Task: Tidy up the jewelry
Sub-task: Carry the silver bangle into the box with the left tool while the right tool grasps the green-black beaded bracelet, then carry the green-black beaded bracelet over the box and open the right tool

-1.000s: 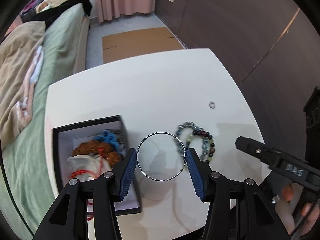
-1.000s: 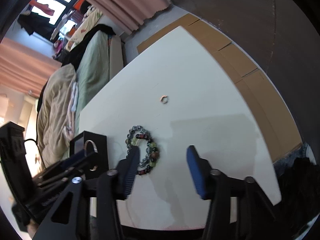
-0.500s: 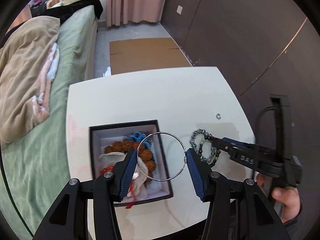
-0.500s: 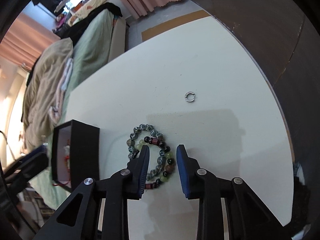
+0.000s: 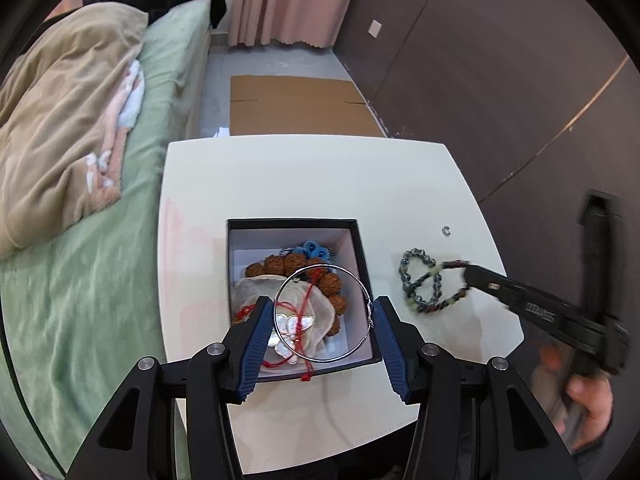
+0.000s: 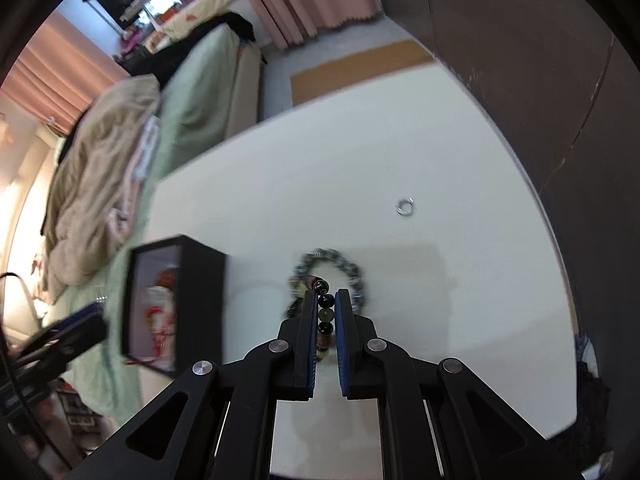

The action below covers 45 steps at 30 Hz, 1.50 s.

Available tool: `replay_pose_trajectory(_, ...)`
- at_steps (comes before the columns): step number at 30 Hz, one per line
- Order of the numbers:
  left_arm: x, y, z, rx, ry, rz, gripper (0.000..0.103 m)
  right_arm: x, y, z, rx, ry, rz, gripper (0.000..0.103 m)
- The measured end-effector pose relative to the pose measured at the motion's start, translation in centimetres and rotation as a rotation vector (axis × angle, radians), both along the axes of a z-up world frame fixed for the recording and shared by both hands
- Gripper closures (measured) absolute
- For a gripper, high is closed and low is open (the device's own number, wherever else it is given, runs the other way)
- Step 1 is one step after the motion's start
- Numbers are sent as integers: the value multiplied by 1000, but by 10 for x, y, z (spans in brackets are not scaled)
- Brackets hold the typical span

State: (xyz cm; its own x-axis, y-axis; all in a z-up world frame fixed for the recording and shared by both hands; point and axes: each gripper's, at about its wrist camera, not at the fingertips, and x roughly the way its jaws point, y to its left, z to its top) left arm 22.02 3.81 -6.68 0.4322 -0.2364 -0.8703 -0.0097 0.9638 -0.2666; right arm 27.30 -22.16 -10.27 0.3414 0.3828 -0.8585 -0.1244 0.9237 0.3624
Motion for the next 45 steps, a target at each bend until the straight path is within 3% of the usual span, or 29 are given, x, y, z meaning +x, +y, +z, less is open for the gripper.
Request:
replay_pose_trajectory(6, -5, 10, 1, -31, 5, 1, 47, -29, 4, 48, 89, -116, 10, 93)
replay_pose_trajectory(8, -8, 12, 3, -45, 2, -4, 41, -37, 5, 60, 135, -150, 11, 93)
replay_pose_trajectory(10, -11, 16, 6, -62, -10, -2, 32, -43, 10, 67, 183, -189, 26, 93)
replay_pose_trajectory(19, -26, 42, 22, -53, -36, 53, 31, -54, 56, 80, 274, -258, 105, 93)
replay_pose_trajectory(23, -32, 52, 28, -43, -40, 73, 31, -58, 79, 83, 310, -272, 147, 93)
replay_pose_trajectory(27, -37, 59, 34, -28, -55, 92, 31, -60, 98, 85, 452, -250, 192, 93)
replay_pose_trajectory(31, -39, 62, 35, -21, -54, 110, 31, -52, 111, 71, 367, -199, 145, 92)
replay_pose_trajectory(32, -39, 62, 35, -20, -52, 111, 31, -48, 109, 63, 338, -158, 137, 90)
replay_pose_trajectory(34, -38, 58, 34, -23, -49, 104, 31, -37, 103, 43, 288, -44, 110, 68)
replay_pose_trajectory(35, -38, 56, 34, -23, -50, 100, 31, -37, 95, 40, 278, -26, 89, 64)
replay_pose_trajectory(38, -36, 45, 34, -24, -52, 82, 31, -39, 69, 42, 259, -41, 32, 55)
replay_pose_trajectory(40, -35, 37, 33, -24, -53, 64, 31, -43, 51, 48, 276, -65, 10, 35)
replay_pose_trajectory(45, -28, 10, 33, -9, -54, 11, 31, -48, 15, 55, 242, -97, -37, 34)
